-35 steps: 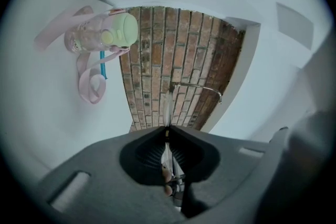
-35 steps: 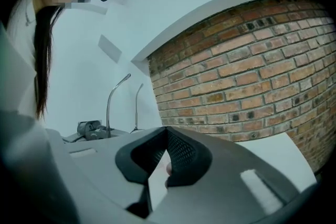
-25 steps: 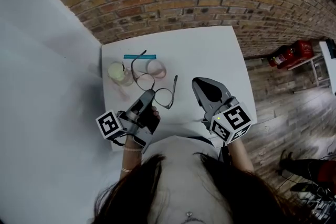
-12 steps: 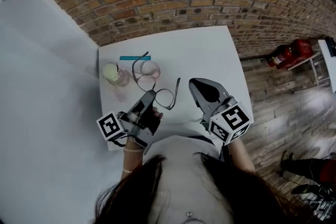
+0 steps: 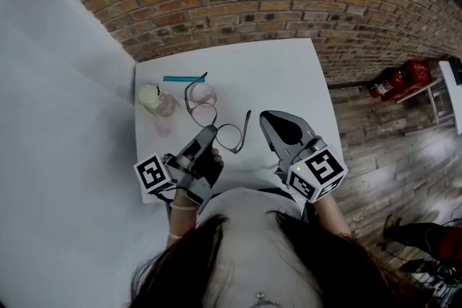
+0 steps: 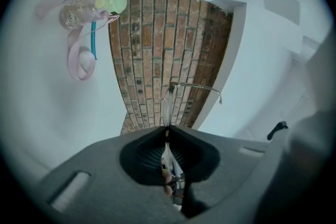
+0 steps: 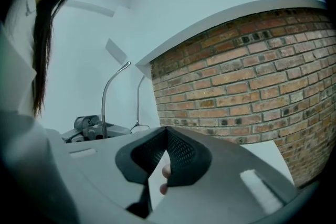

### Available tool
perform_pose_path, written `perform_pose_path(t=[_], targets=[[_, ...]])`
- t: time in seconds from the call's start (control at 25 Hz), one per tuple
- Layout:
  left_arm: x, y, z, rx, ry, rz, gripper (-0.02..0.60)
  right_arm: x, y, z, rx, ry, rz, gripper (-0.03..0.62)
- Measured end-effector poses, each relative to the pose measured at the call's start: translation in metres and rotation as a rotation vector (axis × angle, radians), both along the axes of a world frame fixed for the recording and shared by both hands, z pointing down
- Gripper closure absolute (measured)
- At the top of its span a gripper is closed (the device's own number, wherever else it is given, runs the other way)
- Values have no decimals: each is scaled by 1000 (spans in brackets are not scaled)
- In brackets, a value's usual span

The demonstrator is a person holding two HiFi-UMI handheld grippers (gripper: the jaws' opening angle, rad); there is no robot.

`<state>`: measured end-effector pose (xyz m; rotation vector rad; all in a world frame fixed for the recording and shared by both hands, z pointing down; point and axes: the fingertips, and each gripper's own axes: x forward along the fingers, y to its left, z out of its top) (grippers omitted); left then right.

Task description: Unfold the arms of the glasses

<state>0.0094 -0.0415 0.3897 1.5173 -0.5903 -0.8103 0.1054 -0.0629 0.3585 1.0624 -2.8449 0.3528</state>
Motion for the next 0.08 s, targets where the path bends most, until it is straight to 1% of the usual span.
perform_pose_path(t=[0.08], targets=[[5,2,-1,5,1,1,560,5,2,-3,6,-15,14,591]])
